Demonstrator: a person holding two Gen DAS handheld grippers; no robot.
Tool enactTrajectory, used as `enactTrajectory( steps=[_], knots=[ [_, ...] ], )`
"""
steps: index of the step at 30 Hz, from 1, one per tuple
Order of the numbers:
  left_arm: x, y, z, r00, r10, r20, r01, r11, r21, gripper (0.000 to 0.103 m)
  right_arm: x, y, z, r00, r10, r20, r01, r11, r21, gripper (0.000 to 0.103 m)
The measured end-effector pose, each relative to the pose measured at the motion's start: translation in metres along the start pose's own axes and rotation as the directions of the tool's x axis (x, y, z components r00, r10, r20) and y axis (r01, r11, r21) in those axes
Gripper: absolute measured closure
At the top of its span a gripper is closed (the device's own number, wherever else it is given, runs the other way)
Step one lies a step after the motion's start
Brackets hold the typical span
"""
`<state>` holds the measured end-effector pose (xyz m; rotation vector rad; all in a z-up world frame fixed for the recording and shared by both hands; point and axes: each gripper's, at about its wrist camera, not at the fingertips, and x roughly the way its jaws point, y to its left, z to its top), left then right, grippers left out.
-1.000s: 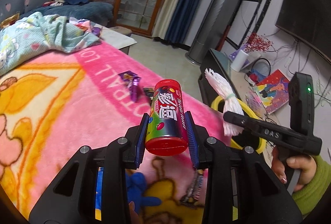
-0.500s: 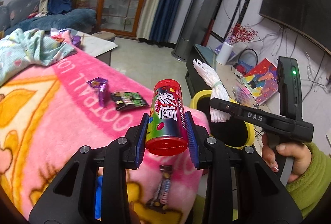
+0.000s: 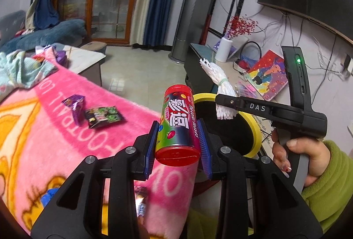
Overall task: Collect trash
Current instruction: 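Carry the red candy tube and white foam net over the yellow bin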
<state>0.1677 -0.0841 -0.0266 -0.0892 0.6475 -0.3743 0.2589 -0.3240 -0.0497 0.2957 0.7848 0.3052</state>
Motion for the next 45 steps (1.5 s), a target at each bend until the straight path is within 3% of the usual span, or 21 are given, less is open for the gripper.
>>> enactTrajectory(
  steps=[19,45],
  knots=[
    [0.043,-0.052,0.011,0.998,-0.057,-0.034,0.061,0.992,0.110,0.076,-0.020,-0.086,0.005,0.993,-0.113,0.043,0.105,0.983,0.152,0.080],
    [0.106,-0.081,-0.003,0.988,-0.071,-0.139,0.093,0.983,0.156,0.076,-0.003,-0.136,-0.006,0.985,-0.171,-0.024,0.173,0.969,0.174,0.080]
  ],
)
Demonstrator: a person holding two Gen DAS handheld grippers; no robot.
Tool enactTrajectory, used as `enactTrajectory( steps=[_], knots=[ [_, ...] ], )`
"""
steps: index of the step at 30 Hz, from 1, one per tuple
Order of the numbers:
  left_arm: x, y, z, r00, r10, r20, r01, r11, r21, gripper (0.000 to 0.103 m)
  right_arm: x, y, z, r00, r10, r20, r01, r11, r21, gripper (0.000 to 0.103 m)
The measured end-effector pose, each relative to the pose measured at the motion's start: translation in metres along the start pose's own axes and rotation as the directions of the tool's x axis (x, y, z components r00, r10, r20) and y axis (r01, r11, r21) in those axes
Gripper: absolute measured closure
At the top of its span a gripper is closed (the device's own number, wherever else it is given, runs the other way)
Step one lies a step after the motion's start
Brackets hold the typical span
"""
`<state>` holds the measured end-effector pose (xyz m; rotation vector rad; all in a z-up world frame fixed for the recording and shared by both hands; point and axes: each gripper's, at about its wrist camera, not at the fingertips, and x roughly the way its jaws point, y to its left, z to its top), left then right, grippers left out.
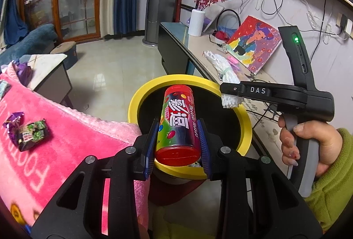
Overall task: Collect trash
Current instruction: 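Carry the red candy tube and white foam net over the yellow bin, then open both tools to drop the candy tube and foam net into the bin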
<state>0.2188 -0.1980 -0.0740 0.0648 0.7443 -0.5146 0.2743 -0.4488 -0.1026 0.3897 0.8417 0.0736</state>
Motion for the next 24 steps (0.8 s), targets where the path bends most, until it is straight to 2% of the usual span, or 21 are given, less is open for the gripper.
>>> enactTrajectory(
  steps=[12,21,24],
  knots=[
    [0.030,0.000,0.003,0.998,0.004,-0.055,-0.004,1.000,-0.004,0.076,0.012,-0.008,-0.006,0.998,0.016,-0.060,-0.016,1.000,-0.001,0.079],
    [0.043,0.000,0.013,0.998,0.007,-0.056,-0.008,1.000,-0.021,0.076,0.014,-0.013,-0.005,0.998,0.018,-0.065,-0.017,1.000,0.014,0.078],
    [0.042,0.000,0.015,0.999,0.002,-0.044,-0.004,0.999,-0.041,0.076,0.013,-0.014,-0.004,0.998,0.018,-0.058,-0.017,1.000,0.013,0.072]
  ],
)
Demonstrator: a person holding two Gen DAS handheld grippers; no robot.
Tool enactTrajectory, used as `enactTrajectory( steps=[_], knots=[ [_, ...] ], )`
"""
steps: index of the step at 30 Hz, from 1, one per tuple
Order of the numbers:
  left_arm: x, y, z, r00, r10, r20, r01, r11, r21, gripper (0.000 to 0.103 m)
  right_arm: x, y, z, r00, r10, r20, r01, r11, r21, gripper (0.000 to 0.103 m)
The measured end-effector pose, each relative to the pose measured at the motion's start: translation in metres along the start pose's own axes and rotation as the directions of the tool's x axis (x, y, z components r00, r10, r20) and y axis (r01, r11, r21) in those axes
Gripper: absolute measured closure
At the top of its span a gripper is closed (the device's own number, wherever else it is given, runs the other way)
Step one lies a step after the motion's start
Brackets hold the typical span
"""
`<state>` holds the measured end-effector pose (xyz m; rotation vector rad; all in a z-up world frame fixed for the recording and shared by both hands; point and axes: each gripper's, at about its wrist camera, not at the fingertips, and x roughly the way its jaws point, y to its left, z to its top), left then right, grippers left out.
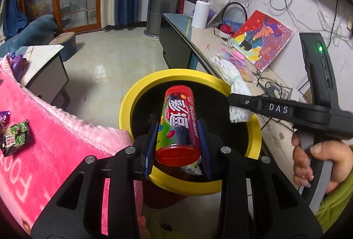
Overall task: Collect trash
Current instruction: 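Open both tools to drop the candy tube and foam net into the bin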
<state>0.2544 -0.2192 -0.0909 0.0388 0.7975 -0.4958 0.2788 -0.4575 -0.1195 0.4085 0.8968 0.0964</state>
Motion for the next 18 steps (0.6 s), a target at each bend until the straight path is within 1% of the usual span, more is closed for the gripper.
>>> enactTrajectory(
  steps=[1,3,6,8,10,12,13,15,18],
  knots=[
    [-0.001,0.000,0.001,1.000,-0.004,0.006,0.004,1.000,-0.002,0.074,0.000,0.000,0.000,1.000,-0.002,0.001,0.001,1.000,0.002,0.068],
    [-0.002,0.000,0.000,1.000,-0.008,0.010,0.008,1.000,-0.004,0.053,-0.001,-0.002,0.001,1.000,-0.002,0.006,0.002,1.000,0.010,0.065],
    [-0.004,0.001,-0.002,1.000,-0.009,0.015,0.009,1.000,-0.018,0.047,-0.002,-0.004,0.002,1.000,-0.008,0.013,0.008,1.000,0.023,0.062],
    [-0.006,0.004,-0.002,1.000,-0.010,0.017,0.010,0.999,-0.038,0.040,-0.003,-0.005,0.002,1.000,-0.011,0.016,0.011,1.000,0.026,0.059],
    [-0.010,0.007,-0.004,1.000,-0.010,0.025,0.011,0.999,-0.052,0.036,-0.005,-0.004,0.003,1.000,-0.012,0.025,0.011,1.000,0.024,0.058],
    [-0.016,0.010,-0.004,0.999,-0.005,0.036,0.007,0.998,-0.065,0.025,-0.008,-0.002,0.003,0.999,-0.009,0.032,0.008,1.000,0.019,0.057],
    [-0.019,0.011,-0.004,0.999,0.000,0.044,0.003,0.998,-0.069,0.023,-0.009,0.000,0.003,0.999,-0.007,0.035,0.006,1.000,0.018,0.056],
    [-0.028,0.013,-0.003,0.998,0.018,0.066,-0.014,0.997,-0.072,0.013,-0.012,0.004,0.004,0.999,0.002,0.045,-0.003,1.000,0.011,0.053],
    [-0.039,0.016,-0.003,0.995,0.039,0.086,-0.033,0.997,-0.073,0.011,-0.016,0.012,0.004,0.998,0.011,0.058,-0.012,1.000,0.003,0.049]
  ],
)
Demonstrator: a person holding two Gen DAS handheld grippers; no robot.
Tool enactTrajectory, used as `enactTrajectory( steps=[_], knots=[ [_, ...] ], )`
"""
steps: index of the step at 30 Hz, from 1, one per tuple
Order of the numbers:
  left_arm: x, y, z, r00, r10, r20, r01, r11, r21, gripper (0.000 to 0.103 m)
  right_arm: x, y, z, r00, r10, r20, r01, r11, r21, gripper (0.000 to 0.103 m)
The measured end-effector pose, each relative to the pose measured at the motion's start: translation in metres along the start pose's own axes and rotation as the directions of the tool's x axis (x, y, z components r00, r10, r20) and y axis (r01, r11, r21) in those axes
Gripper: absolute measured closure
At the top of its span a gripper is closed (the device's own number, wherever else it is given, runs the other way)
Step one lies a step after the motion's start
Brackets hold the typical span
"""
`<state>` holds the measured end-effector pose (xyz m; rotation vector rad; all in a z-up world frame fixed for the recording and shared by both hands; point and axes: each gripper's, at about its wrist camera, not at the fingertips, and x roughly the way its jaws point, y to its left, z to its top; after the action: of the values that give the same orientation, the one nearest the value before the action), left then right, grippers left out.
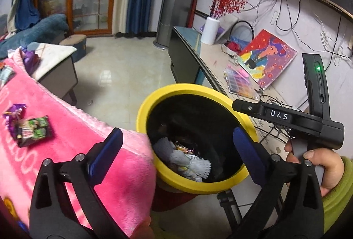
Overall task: Collect trash
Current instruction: 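Open both tools to drop the candy tube and foam net into the bin, then move both tools back over the blanket toward the remaining trash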
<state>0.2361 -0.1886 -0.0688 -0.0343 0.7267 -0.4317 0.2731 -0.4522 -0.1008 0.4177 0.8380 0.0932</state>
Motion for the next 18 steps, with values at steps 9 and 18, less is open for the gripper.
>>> enactTrajectory(
  steps=[9,18],
  knots=[
    [-0.036,0.022,-0.007,0.996,0.075,0.053,-0.073,0.997,-0.031,0.011,-0.019,0.035,-0.003,0.998,0.047,0.051,-0.045,0.998,-0.041,0.040],
    [-0.072,0.041,-0.010,0.983,0.144,0.118,-0.137,0.988,-0.070,0.011,-0.040,0.080,-0.011,0.989,0.117,0.092,-0.104,0.986,-0.129,0.039]
  ],
)
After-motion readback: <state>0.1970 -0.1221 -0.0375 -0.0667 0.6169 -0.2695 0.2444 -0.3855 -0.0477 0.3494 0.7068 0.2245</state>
